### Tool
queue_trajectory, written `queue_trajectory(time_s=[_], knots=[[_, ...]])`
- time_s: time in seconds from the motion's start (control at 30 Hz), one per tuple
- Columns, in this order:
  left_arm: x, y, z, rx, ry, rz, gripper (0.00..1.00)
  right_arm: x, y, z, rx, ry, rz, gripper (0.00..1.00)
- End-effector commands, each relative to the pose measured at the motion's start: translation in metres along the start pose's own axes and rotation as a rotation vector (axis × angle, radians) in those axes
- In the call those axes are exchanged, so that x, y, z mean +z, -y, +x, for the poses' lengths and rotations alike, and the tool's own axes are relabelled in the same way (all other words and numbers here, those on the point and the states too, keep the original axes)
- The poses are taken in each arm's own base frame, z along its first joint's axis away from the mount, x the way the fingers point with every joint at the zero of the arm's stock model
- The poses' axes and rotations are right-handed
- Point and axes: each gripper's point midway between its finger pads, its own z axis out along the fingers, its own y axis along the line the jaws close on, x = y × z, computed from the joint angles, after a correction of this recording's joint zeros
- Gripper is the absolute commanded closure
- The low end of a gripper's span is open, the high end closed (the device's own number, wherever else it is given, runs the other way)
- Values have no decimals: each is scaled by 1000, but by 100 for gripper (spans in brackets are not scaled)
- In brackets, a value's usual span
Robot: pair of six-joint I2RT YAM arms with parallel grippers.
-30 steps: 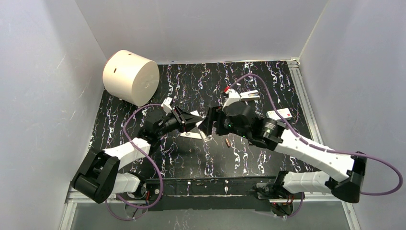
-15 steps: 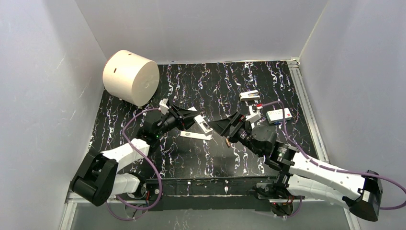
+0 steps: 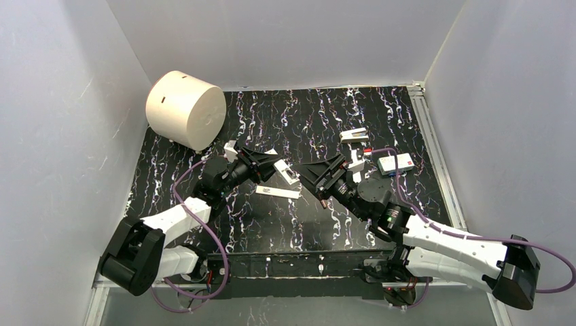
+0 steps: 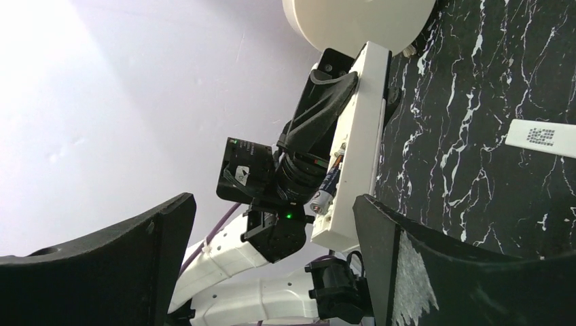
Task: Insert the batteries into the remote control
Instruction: Load the battery into the remote control.
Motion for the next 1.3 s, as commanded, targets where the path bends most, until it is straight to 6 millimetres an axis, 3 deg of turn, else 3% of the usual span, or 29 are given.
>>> queue_trajectory(time_s=[0.0,0.43,0.83,1.27], knots=[[-3,31,8,17,-13,87,100,1,-12,1,46,-1,-54,7],[-5,36,7,16,-4,101,100,-2,16,-2,11,18,54,6],[-9,43,11,-2,-15,119,100,0,-5,1,66,14,-103,18],[-11,41,13,0,-20,117,100,8,-4,4,72,8,-84,23]])
